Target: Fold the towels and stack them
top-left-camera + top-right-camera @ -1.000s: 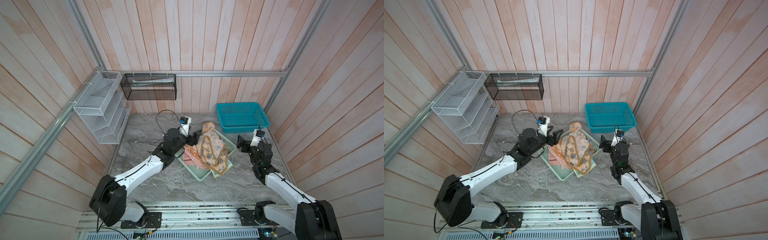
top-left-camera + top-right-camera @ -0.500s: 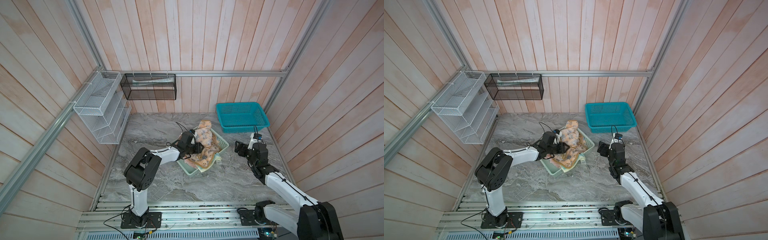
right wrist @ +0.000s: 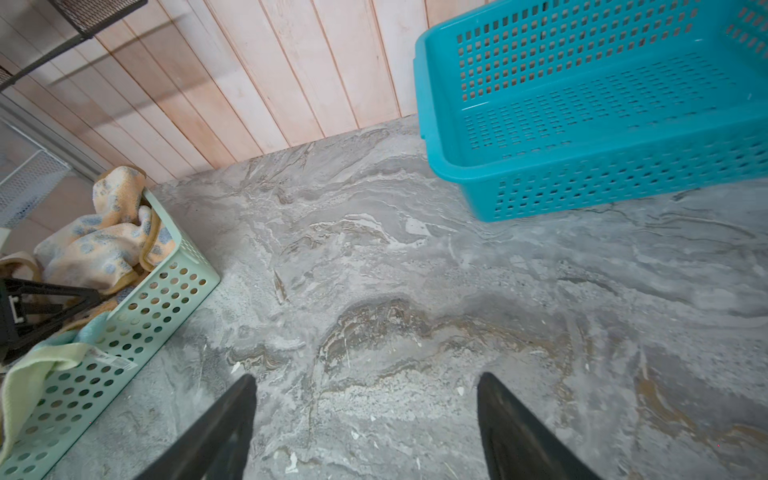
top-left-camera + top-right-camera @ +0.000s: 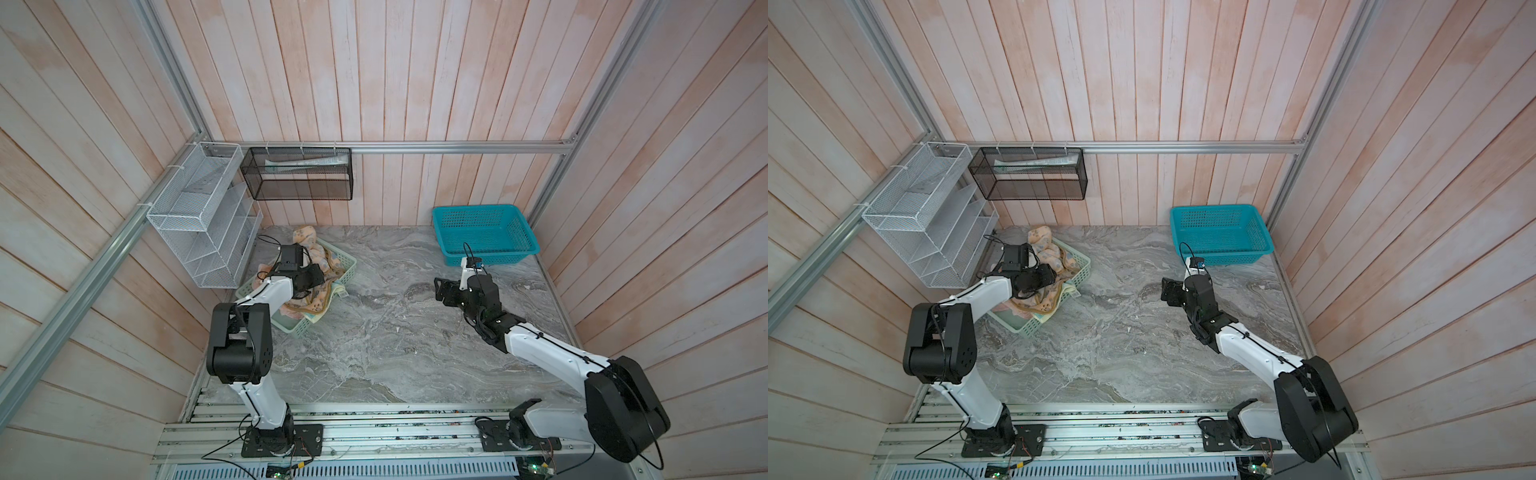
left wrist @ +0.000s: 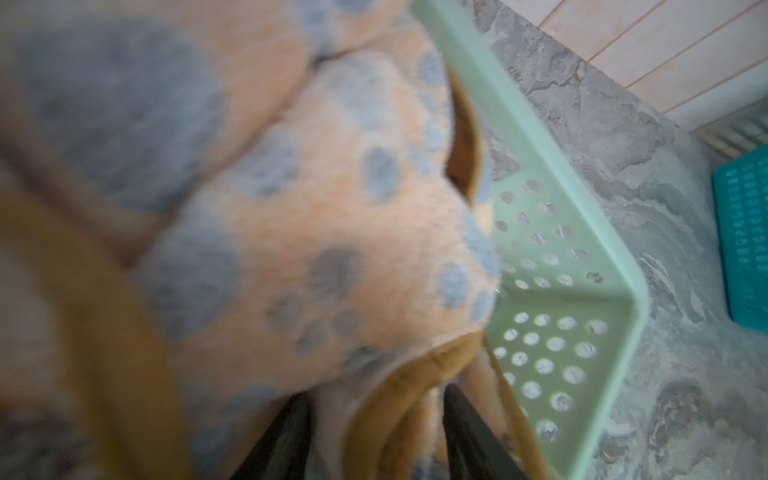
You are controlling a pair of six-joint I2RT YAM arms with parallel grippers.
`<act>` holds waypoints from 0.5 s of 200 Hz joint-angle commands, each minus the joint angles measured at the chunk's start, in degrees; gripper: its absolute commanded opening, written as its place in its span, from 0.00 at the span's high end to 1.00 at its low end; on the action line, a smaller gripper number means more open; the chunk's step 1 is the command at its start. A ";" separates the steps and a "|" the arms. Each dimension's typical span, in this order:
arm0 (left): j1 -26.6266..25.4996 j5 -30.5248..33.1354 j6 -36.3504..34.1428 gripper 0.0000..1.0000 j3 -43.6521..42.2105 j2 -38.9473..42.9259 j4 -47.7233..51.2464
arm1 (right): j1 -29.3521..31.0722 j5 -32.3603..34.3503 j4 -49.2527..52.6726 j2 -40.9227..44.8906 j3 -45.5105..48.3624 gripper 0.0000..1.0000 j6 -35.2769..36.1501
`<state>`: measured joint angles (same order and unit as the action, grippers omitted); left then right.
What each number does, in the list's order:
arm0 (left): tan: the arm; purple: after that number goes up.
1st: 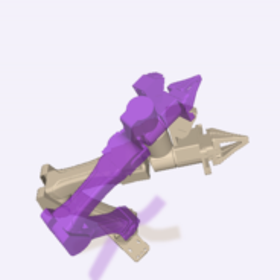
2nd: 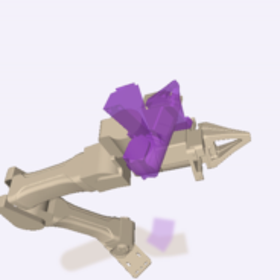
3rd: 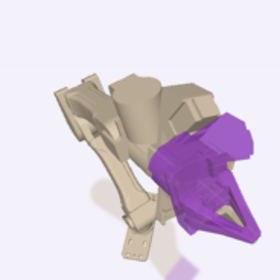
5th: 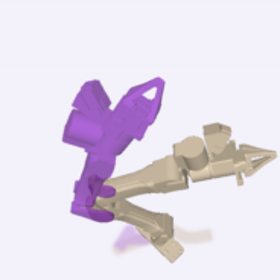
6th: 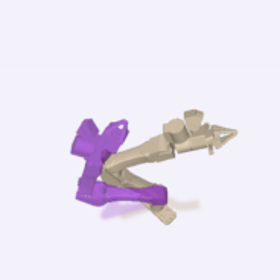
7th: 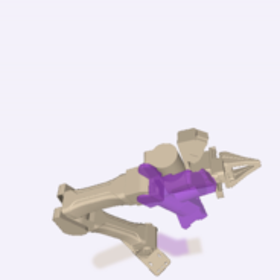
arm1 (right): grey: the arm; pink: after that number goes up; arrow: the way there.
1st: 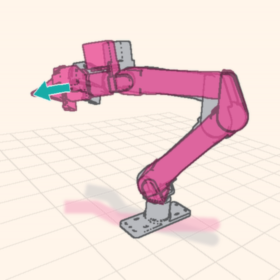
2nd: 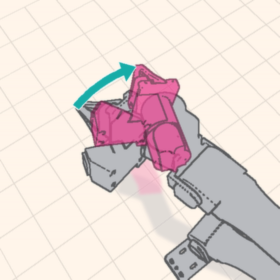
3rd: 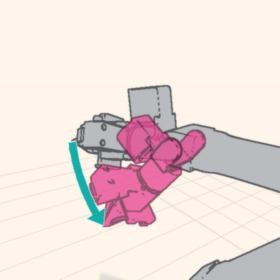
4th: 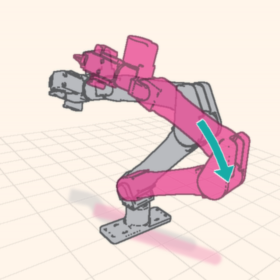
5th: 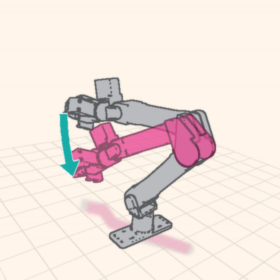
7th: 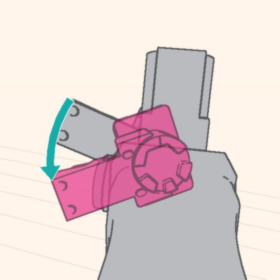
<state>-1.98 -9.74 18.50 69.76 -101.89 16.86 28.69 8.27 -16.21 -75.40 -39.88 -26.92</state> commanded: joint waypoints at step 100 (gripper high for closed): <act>1.36 18.00 -5.80 0.16 13.89 -5.71 16.09 | 7.09 -2.77 2.39 -7.51 -10.34 0.17 1.25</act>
<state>-0.25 7.60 11.79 85.62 -103.42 30.59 34.72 6.66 -15.29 -81.56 -48.27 -25.98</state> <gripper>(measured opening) 0.856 0.831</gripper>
